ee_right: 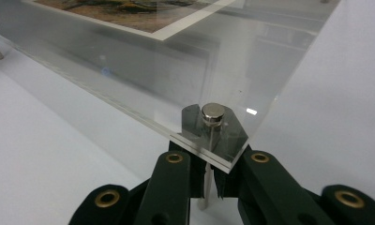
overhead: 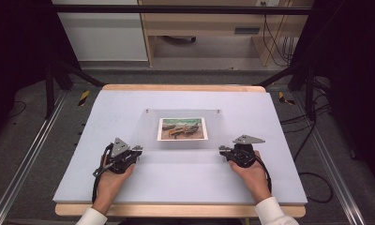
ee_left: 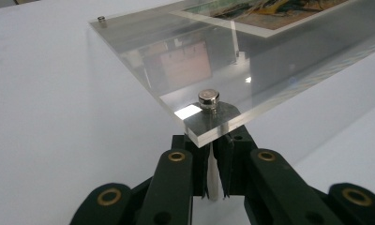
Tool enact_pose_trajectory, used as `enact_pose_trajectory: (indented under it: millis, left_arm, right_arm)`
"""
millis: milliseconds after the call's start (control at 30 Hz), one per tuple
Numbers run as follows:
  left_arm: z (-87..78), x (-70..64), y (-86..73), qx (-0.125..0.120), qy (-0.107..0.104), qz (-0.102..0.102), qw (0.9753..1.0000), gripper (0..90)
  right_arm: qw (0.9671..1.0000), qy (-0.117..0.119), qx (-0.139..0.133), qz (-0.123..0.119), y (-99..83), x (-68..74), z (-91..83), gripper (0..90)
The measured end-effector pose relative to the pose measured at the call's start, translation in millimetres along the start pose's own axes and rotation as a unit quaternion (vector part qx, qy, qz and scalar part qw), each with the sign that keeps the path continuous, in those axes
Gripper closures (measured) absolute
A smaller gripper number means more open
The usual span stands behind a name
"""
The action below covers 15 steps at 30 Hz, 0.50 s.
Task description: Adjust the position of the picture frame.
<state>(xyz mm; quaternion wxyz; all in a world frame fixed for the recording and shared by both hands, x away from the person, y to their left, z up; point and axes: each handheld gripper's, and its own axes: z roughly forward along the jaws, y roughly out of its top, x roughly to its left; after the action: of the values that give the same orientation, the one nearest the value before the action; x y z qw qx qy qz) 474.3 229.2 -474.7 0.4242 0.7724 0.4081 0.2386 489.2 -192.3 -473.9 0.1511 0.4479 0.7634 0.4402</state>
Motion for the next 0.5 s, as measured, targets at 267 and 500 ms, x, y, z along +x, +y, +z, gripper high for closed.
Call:
enact_pose_trajectory:
  millis: [267, 500]
  left_arm:
    - [0.8, -0.1, -0.3, -0.002, 0.002, 0.003, 1.0000, 82.3]
    - [1.7, -1.9, -0.2, 0.000, 0.007, 0.013, 0.9999, 77.4]
  right_arm:
    - [1.0000, 0.000, 0.000, -0.002, -0.3, 0.2, 0.1, 84.4]
    - [1.0000, 0.000, 0.002, -0.003, -1.5, 1.4, -3.3, 75.2]
